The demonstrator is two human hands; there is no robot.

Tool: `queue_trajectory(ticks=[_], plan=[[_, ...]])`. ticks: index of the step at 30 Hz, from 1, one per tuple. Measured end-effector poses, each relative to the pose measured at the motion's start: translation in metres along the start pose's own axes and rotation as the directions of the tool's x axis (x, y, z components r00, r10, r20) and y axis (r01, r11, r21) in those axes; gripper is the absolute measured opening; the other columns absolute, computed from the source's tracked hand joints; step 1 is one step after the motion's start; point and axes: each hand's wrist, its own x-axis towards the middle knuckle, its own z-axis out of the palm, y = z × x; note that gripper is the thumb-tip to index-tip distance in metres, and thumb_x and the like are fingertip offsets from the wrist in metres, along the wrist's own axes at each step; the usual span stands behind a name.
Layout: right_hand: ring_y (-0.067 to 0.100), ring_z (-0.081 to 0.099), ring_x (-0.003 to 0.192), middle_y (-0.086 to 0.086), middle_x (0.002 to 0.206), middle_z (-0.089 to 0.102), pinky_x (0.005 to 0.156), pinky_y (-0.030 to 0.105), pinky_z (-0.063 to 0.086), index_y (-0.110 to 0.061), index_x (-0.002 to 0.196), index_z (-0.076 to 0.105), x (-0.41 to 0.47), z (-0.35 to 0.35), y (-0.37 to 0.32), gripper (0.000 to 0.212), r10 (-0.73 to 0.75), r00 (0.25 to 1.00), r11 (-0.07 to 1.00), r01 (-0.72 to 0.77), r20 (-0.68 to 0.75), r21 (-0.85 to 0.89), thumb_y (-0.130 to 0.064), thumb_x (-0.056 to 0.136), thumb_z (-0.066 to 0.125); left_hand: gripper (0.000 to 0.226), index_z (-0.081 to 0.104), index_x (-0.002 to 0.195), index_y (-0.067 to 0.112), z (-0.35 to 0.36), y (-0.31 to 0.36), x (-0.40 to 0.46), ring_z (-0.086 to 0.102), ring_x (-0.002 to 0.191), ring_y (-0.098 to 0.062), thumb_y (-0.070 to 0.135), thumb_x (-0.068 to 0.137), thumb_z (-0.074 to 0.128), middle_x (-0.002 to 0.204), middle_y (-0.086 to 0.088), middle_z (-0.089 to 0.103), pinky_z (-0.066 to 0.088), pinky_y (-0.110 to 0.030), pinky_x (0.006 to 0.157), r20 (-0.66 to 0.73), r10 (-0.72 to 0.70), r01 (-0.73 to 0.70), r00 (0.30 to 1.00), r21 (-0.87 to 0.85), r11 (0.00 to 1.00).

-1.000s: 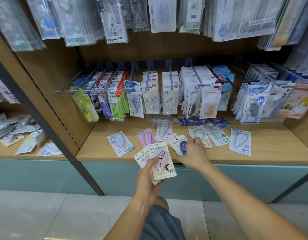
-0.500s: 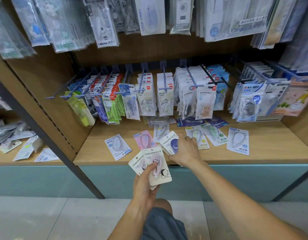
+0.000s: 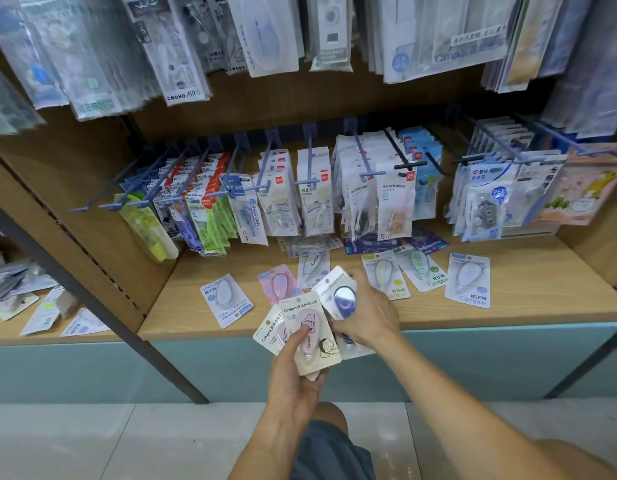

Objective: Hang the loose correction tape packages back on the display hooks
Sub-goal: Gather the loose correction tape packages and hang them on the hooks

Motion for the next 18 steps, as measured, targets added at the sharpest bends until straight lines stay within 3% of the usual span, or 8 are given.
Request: queue_trajectory(ticks=[2, 4, 6, 8, 11, 14, 16, 18], plan=[[0.025, 0.066, 0.091, -0.007, 0.103, 0.067, 0.071, 0.035, 0.052, -0.033, 0.127, 0.035, -0.009, -0.007, 0.008, 0.084, 0.044, 0.999, 0.992, -0.04, -0.03, 0.121, -0.039, 0.065, 0.09, 0.034, 0.071, 0.125, 0.018, 0.003, -0.002, 0.0, 0.075, 0.085, -0.021, 0.015, 0.09, 0.073, 0.107, -0.007, 0.079, 0.062, -0.031, 0.064, 0.013, -0.005, 0.005, 1.0, -0.023, 1.0], [0.02, 0.066, 0.092, -0.013, 0.1, 0.067, 0.079, 0.039, 0.056, -0.031, 0.119, 0.044, -0.022, -0.017, 0.02, 0.078, 0.124, 0.991, 0.936, -0.104, -0.039, 0.335, -0.037, 0.06, 0.095, 0.041, 0.069, 0.131, 0.018, 0.007, -0.004, -0.001, 0.075, 0.088, -0.021, 0.015, 0.091, 0.073, 0.113, -0.008, 0.078, 0.063, -0.031, 0.063, 0.023, 0.002, -0.001, 1.0, -0.029, 1.0], [0.014, 0.07, 0.09, -0.01, 0.098, 0.071, 0.079, 0.04, 0.06, -0.027, 0.109, 0.054, -0.04, -0.03, 0.034, 0.07, 0.227, 0.974, 0.783, -0.177, -0.01, 0.597, -0.025, 0.057, 0.1, 0.047, 0.067, 0.136, 0.017, 0.011, -0.007, -0.005, 0.075, 0.088, -0.021, 0.014, 0.089, 0.073, 0.117, -0.008, 0.076, 0.063, -0.032, 0.064, 0.045, 0.021, -0.02, 0.999, -0.02, 1.0], [0.011, 0.074, 0.088, -0.006, 0.096, 0.076, 0.071, 0.037, 0.063, -0.026, 0.108, 0.058, -0.059, -0.044, 0.043, 0.066, 0.258, 0.964, 0.64, -0.221, 0.065, 0.735, -0.016, 0.058, 0.1, 0.046, 0.068, 0.134, 0.014, 0.018, -0.011, -0.015, 0.076, 0.087, -0.021, 0.014, 0.088, 0.071, 0.118, -0.009, 0.076, 0.064, -0.033, 0.065, 0.082, 0.016, -0.017, 0.996, 0.006, 1.0], [0.015, 0.077, 0.089, -0.005, 0.098, 0.079, 0.068, 0.041, 0.065, -0.022, 0.114, 0.06, -0.077, -0.069, 0.047, 0.068, 0.313, 0.941, 0.511, -0.282, 0.13, 0.812, -0.011, 0.059, 0.098, 0.038, 0.072, 0.127, 0.012, 0.042, -0.016, -0.04, 0.077, 0.09, -0.025, 0.015, 0.089, 0.069, 0.118, -0.014, 0.077, 0.065, -0.034, 0.069, 0.114, -0.035, 0.023, 0.993, 0.101, 0.995], [0.015, 0.078, 0.081, -0.001, 0.093, 0.08, 0.058, 0.03, 0.061, -0.015, 0.111, 0.066, -0.095, -0.116, 0.035, 0.056, 0.387, 0.905, 0.416, -0.343, 0.177, 0.842, -0.008, 0.063, 0.095, 0.036, 0.072, 0.126, 0.009, 0.077, -0.007, -0.078, 0.077, 0.093, -0.028, 0.012, 0.091, 0.068, 0.118, -0.018, 0.077, 0.064, -0.036, 0.071, 0.107, -0.078, 0.055, 0.991, 0.201, 0.978], [0.014, 0.077, 0.075, 0.002, 0.089, 0.081, 0.056, 0.027, 0.06, -0.01, 0.103, 0.072, -0.11, -0.159, 0.017, 0.043, 0.435, 0.878, 0.359, -0.374, 0.201, 0.855, -0.006, 0.066, 0.092, 0.04, 0.071, 0.128, 0.003, 0.105, 0.008, -0.109, 0.076, 0.097, -0.033, 0.012, 0.089, 0.07, 0.119, -0.022, 0.076, 0.065, -0.039, 0.074, 0.094, -0.106, 0.077, 0.99, 0.266, 0.961], [0.015, 0.077, 0.075, 0.004, 0.09, 0.081, 0.059, 0.028, 0.06, -0.009, 0.102, 0.073, -0.127, -0.206, -0.009, 0.043, 0.481, 0.851, 0.296, -0.385, 0.212, 0.874, -0.01, 0.063, 0.092, 0.046, 0.07, 0.127, -0.002, 0.136, 0.03, -0.143, 0.077, 0.096, -0.035, 0.012, 0.083, 0.077, 0.119, -0.026, 0.075, 0.064, -0.039, 0.071, 0.076, -0.124, 0.094, 0.989, 0.314, 0.945]])
